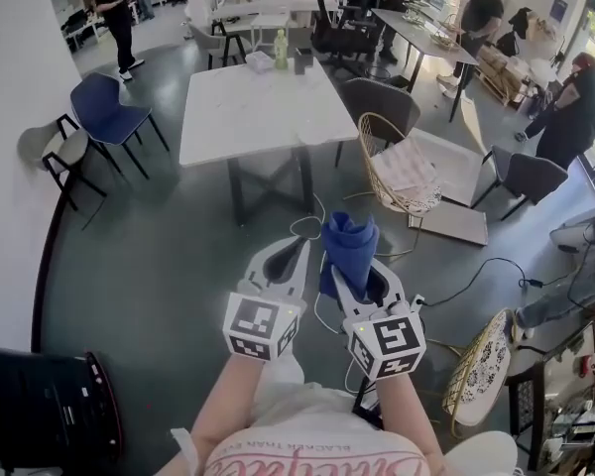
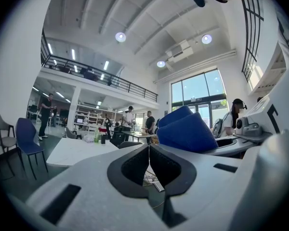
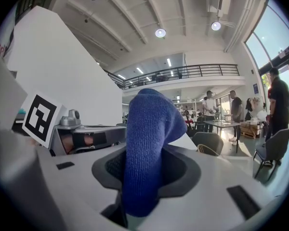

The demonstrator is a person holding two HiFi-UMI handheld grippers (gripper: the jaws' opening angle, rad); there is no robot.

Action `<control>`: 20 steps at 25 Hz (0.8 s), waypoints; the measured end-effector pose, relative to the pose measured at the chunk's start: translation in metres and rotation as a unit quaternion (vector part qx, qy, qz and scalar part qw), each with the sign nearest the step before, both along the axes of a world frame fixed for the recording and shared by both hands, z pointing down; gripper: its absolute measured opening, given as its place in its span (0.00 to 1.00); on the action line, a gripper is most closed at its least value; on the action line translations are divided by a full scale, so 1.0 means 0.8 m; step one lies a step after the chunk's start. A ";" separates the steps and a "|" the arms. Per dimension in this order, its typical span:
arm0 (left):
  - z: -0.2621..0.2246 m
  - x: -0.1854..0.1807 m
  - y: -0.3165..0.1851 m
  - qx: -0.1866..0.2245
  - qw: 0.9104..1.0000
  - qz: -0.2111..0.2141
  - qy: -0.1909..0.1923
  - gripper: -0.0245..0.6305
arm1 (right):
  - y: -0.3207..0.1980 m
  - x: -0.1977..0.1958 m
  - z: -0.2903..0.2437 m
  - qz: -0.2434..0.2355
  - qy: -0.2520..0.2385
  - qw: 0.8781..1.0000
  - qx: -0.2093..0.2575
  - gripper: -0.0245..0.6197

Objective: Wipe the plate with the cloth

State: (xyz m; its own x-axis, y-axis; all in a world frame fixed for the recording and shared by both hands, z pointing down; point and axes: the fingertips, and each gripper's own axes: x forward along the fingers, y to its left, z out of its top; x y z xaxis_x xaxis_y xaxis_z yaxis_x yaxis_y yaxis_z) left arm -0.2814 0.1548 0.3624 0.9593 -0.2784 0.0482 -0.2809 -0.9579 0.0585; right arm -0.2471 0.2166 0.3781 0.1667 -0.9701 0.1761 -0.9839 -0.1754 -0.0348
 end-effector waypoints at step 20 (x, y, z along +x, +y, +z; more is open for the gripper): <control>0.010 0.080 -0.178 0.006 0.999 0.048 -0.009 0.04 | -0.167 0.077 0.000 0.052 -0.005 0.999 -0.001 0.25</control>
